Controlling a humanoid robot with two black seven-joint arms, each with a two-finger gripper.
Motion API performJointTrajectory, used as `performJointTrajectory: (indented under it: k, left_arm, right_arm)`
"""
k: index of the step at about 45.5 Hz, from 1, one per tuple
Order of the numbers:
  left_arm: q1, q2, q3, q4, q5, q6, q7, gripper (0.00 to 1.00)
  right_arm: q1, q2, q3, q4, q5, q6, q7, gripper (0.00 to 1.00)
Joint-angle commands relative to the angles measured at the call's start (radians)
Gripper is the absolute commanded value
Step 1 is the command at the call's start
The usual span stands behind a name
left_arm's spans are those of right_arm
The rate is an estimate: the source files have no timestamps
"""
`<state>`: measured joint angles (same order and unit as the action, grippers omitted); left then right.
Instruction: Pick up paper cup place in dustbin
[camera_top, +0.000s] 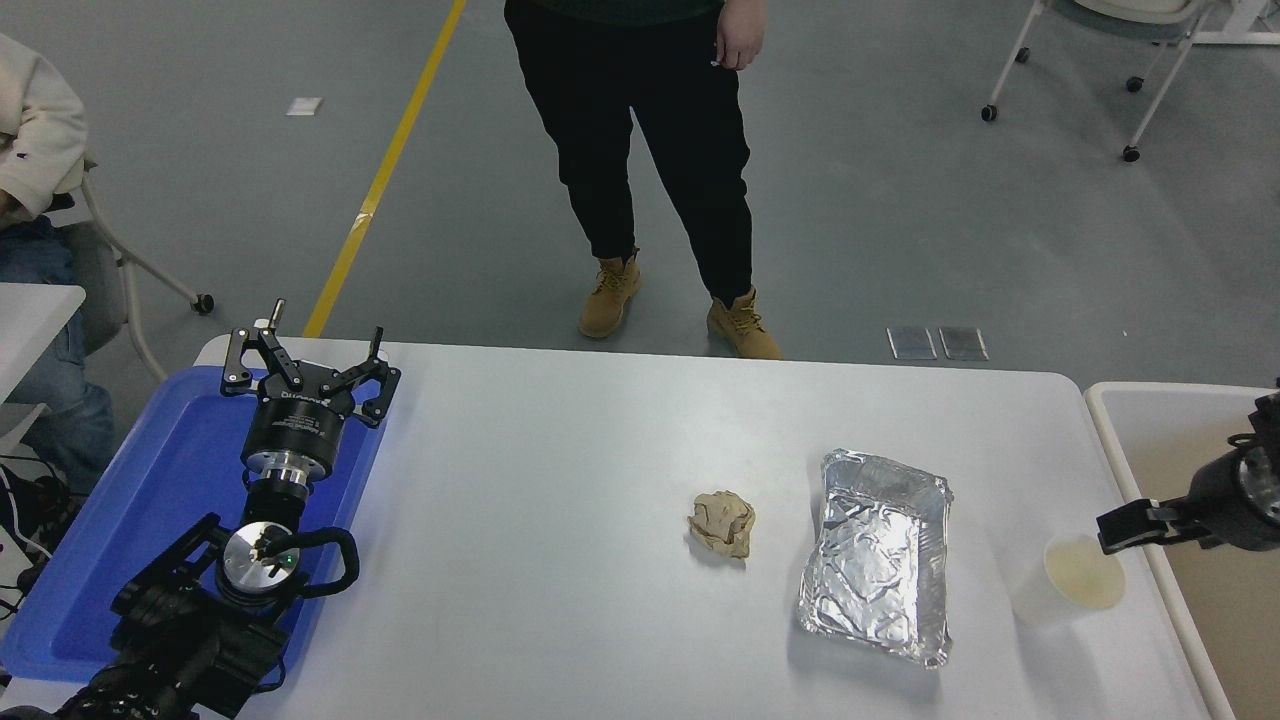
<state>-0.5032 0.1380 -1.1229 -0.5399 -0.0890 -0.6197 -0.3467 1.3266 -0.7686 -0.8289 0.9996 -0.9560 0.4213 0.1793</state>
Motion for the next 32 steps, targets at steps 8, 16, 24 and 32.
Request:
performJointTrajectory:
  k: [8, 16, 24, 32]
  left_arm:
    - [0.000, 0.000, 0.002, 0.000, 0.000, 0.000, 0.000, 1.00]
    - [0.000, 0.000, 0.000, 0.000, 0.000, 0.000, 0.000, 1.00]
    - [0.000, 0.000, 0.000, 0.000, 0.000, 0.000, 0.000, 1.00]
    - [0.000, 0.000, 0.000, 0.000, 0.000, 0.000, 0.000, 1.00]
  right_arm:
    - [-0.102, 0.031, 0.039, -0.044, -0.004, -0.036, 0.002, 0.96]
    - [-0.125, 0.046, 0.039, -0.050, -0.004, -0.067, 0.014, 0.82]
    - [-0.139, 0.055, 0.039, -0.061, -0.016, -0.087, 0.023, 0.36]
    - [-0.142, 0.060, 0.039, -0.062, -0.017, -0.085, 0.020, 0.00]
